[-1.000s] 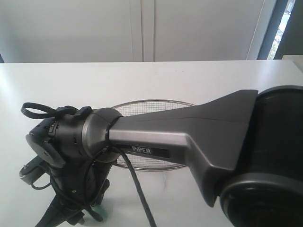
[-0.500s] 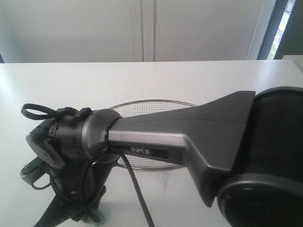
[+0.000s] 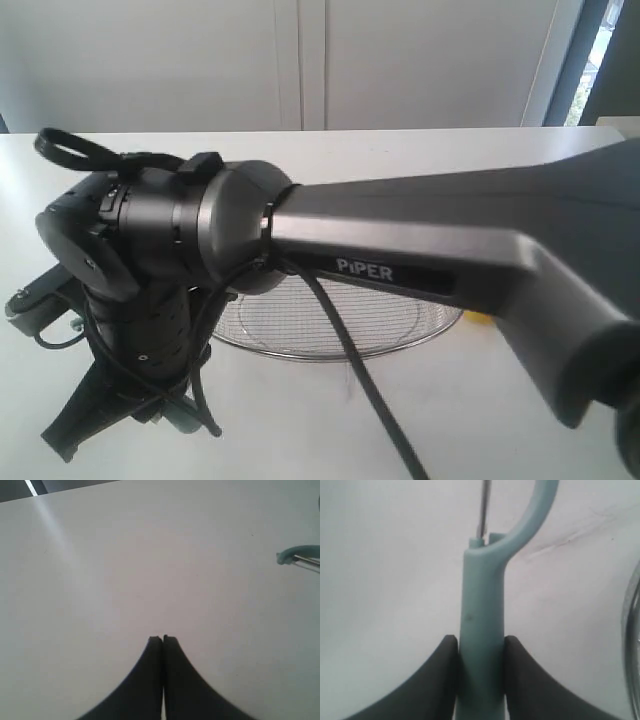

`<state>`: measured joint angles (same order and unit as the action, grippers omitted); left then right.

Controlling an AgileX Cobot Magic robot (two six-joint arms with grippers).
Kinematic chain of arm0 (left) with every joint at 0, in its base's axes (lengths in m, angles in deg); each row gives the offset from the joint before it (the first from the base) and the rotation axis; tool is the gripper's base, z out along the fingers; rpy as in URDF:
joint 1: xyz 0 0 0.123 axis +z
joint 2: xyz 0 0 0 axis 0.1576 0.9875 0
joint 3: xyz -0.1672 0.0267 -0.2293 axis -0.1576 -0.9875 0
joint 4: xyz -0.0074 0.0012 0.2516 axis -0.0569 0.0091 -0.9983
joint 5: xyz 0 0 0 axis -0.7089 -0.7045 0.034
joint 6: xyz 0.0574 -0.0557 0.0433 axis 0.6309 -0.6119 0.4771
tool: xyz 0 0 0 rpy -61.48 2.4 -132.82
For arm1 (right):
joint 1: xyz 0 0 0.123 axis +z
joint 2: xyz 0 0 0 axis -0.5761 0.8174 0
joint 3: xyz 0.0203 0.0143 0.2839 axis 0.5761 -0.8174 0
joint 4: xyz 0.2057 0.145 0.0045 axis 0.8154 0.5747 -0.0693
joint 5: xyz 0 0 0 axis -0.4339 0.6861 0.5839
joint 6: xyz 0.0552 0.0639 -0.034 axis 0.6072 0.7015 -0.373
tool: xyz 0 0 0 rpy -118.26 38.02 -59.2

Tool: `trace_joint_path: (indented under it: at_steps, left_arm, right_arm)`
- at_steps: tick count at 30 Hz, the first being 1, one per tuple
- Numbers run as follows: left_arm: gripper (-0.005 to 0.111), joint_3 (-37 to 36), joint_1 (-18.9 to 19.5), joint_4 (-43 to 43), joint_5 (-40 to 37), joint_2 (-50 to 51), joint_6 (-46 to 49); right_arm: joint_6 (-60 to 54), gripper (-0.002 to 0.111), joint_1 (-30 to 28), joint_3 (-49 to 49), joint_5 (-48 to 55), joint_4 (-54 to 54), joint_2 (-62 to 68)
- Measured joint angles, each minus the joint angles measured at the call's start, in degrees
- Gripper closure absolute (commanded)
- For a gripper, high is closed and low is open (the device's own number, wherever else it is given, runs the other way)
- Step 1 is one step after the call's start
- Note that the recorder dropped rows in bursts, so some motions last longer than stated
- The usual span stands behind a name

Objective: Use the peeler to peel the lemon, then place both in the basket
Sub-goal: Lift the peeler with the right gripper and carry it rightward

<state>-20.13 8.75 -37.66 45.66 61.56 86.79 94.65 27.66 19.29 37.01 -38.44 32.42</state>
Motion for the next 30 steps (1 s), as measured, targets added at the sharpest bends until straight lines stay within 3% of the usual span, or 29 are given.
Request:
trace_joint_path:
  at_steps: [14,30]
  left_arm:
    - [0.107,0.00,0.00,0.00,0.00,0.00,0.00]
    - [0.107,0.00,0.00,0.00,0.00,0.00,0.00]
  right_arm:
    - [-3.22,0.108,-0.49,-1.17,4.01,-2.93,-6.78]
    - [-3.75,0.108,-11.24,-20.48,0.94,-3.64,-24.23]
